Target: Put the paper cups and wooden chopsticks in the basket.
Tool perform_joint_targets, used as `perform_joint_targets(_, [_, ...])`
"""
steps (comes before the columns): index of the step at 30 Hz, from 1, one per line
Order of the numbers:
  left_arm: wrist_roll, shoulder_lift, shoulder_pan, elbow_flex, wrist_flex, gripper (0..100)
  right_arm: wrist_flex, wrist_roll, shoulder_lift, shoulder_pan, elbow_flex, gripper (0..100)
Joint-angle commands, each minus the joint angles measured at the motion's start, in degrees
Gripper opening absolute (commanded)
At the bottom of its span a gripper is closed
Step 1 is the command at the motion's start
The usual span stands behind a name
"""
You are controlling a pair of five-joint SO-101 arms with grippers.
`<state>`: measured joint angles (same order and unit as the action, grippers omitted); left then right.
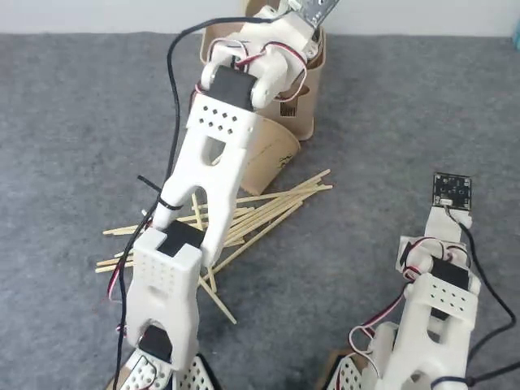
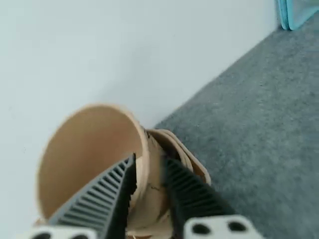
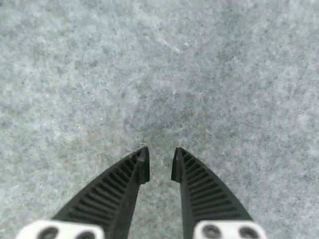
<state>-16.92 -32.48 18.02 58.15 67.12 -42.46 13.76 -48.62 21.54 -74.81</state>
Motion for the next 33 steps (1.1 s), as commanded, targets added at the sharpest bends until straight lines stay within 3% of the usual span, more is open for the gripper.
perform_joint_targets(1, [-0.62,1.05,1.58,9.54,7.56,32,1.19,0.79,-1.54,0.22,0.18,9.5])
perform_joint_targets(3, [-0.53,1.14,1.67,13.93,10.55,35,1.19,0.79,-1.45,0.22,0.18,9.5])
perform_joint_targets(8, [-0.26,1.14,0.35,25.8,16.88,31,1.27,0.79,-1.27,0.22,0.18,9.5])
perform_joint_targets(14, [-0.26,1.41,-0.09,38.55,33.14,29,1.45,0.79,-1.27,0.22,0.18,9.5])
perform_joint_targets(22, [6.33,16.26,-7.3,24.04,33.58,29,1.19,0.79,-1.63,0.13,0.18,9.5])
perform_joint_targets(33, [8.7,42.64,-9.41,-12.7,33.49,29,1.1,0.79,-1.27,-1.63,0.26,9.5])
